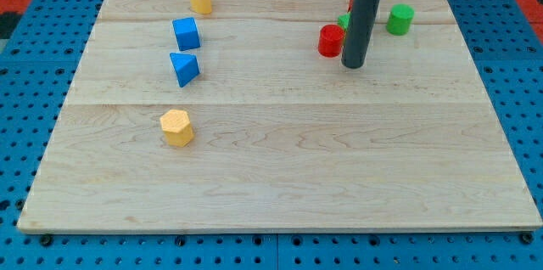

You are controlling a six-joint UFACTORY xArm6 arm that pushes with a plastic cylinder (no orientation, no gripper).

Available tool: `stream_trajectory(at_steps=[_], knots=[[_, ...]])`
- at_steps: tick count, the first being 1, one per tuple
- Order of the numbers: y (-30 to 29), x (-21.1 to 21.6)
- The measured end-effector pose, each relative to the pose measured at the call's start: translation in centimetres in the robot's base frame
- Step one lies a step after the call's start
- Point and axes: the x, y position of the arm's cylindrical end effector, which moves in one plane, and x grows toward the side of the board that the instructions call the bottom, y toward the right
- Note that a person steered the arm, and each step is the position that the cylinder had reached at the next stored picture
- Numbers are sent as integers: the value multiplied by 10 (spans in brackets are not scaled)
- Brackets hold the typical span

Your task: Move your arm to the center right

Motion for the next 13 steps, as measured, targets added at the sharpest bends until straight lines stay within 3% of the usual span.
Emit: stream_trajectory(at_steps=[2, 4, 8, 10, 13], knots=[[-8, -48], [13, -50], [-9, 74], [-65, 136], [-132, 143]])
